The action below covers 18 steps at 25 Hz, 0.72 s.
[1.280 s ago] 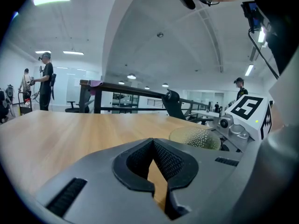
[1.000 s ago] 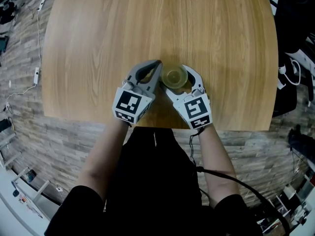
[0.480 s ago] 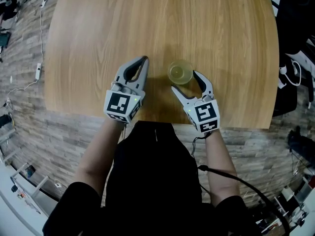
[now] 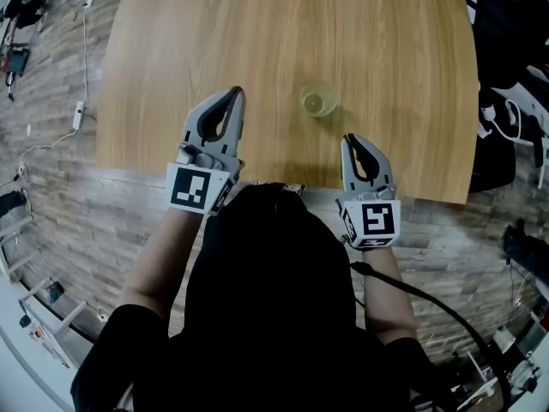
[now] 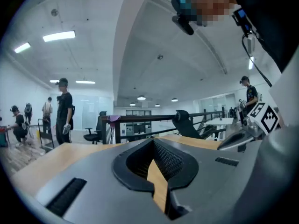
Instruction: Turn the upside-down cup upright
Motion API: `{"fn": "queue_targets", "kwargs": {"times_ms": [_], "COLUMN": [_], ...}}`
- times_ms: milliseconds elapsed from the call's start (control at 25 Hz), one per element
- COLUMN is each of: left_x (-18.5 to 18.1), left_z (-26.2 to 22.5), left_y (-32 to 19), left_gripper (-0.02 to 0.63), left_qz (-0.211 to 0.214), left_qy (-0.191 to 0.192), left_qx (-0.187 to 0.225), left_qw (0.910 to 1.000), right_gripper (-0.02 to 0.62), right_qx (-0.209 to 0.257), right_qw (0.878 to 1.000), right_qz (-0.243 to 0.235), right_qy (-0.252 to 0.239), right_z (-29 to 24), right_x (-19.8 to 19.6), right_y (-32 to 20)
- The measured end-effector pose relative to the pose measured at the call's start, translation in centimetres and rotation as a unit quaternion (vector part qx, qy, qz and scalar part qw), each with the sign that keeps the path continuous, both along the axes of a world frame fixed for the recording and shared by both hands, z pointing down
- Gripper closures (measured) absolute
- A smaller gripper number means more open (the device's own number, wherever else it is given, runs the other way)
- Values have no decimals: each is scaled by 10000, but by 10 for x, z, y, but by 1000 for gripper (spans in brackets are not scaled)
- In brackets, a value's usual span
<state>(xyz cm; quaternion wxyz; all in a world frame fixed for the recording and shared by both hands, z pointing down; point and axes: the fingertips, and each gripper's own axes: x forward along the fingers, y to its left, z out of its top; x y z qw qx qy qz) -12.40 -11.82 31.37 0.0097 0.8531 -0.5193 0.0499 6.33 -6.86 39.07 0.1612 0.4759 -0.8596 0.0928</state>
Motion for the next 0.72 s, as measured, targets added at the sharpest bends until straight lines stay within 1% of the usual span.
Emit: {"fn": "queue_targets", "kwargs": {"times_ms": [40, 120, 200, 320, 400, 520, 600, 720], "left_x": [2, 4, 2, -5, -6, -5, -7, -13], "left_z": [-10, -19, -24, -40, -53, -73, -92, -112], "left_y": [10, 25, 34, 47, 57, 69, 77, 89], "left_gripper": [598, 598, 598, 598, 598, 598, 598, 598], "left_qz": [50, 121, 148, 186, 287, 494, 639, 787], "left_qy": [-82, -94, 62, 397, 531, 633, 776, 992], "left_qx": [122, 177, 111, 19, 18, 26, 122, 108], "left_qw": [9999, 9997, 9998, 9990, 9982, 9968, 9949, 9919], "right_gripper": [563, 575, 580, 580, 581, 581, 581, 581], "right_qx": [103, 301, 447, 569, 639, 762, 812, 868], "right_qw": [9999, 9993, 9984, 9975, 9968, 9951, 9941, 9924], "right_qz": [60, 138, 200, 280, 368, 530, 622, 764], "right_qy": [-59, -181, -269, -308, -313, -331, -369, -430], "right_z": [-13, -38, -57, -81, -97, -118, -132, -148], "right_x": [0, -2, -5, -15, -22, -31, -42, -57], "right_y": [5, 11, 15, 21, 25, 31, 37, 45]}}
